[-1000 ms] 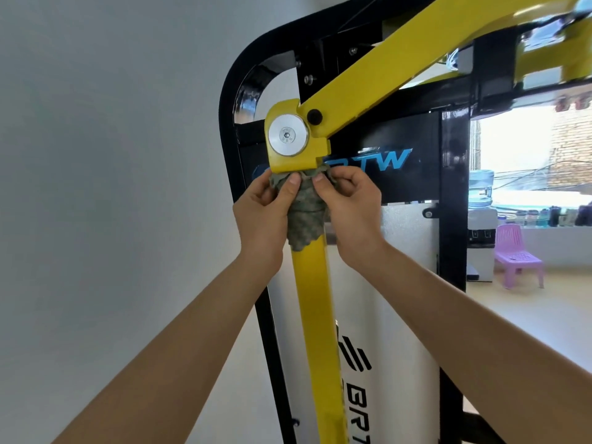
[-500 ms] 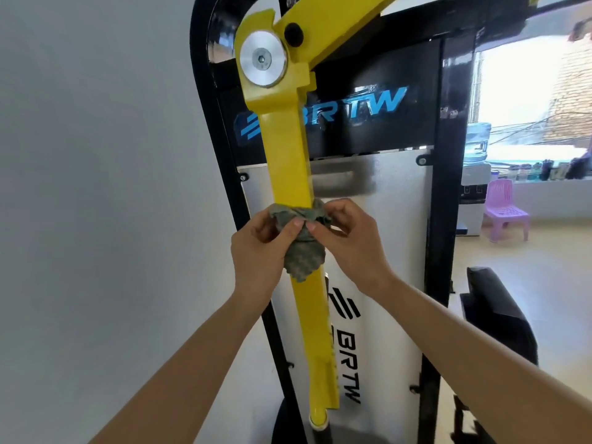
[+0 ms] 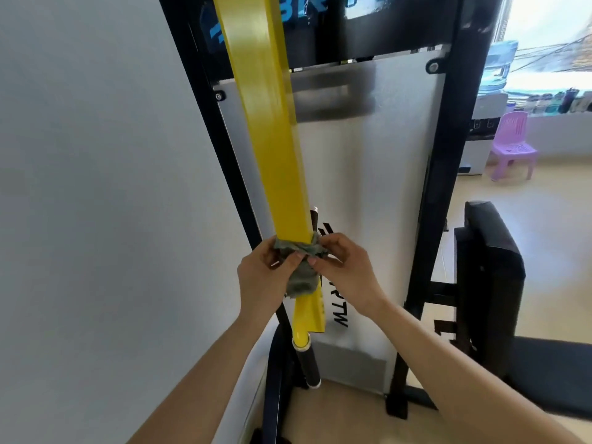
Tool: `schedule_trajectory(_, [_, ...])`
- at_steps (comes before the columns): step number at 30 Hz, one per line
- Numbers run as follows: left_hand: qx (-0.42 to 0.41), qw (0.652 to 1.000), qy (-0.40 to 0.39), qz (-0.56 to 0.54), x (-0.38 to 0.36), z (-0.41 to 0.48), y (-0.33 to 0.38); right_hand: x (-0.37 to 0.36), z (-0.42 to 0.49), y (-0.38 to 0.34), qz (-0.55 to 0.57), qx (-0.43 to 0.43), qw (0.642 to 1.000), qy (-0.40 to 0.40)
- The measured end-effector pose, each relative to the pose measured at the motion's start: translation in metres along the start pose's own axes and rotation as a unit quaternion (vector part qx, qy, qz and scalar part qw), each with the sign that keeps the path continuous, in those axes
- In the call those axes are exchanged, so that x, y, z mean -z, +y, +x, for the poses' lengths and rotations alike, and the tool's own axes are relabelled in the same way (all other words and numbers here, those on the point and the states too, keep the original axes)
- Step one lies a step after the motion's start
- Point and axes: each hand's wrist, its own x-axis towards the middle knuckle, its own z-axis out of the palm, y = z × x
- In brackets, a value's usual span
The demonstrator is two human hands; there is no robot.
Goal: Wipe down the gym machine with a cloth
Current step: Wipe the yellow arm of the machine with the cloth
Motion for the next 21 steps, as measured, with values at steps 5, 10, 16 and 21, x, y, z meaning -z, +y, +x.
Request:
schedule_trajectory(5, [0.040,0.997,-0.019,0.068,-0.011,-0.023,-0.030,0.001,-0.017,0.034,-0.036,-0.035,0.999,-0.004])
schedule_trajectory(10, [0.051,0.989,-0.012,0.141,-0.018,-0.056,-0.041,0.001,-0.027,0.062,-0.097,-0.089,0.991,0.008])
schedule_trajectory(16, [-0.061,0.975,0.020,0.211,-0.017,-0.102,-0.046,0.010,-0.071,0.061,0.052,-0.182,0.981,-0.030])
schedule_trajectory(21, [-0.163,0.964,-0.006,0.210,-0.024,-0.107,-0.044,0.024,-0.085,0.055,0.231,-0.244,0.939,-0.076])
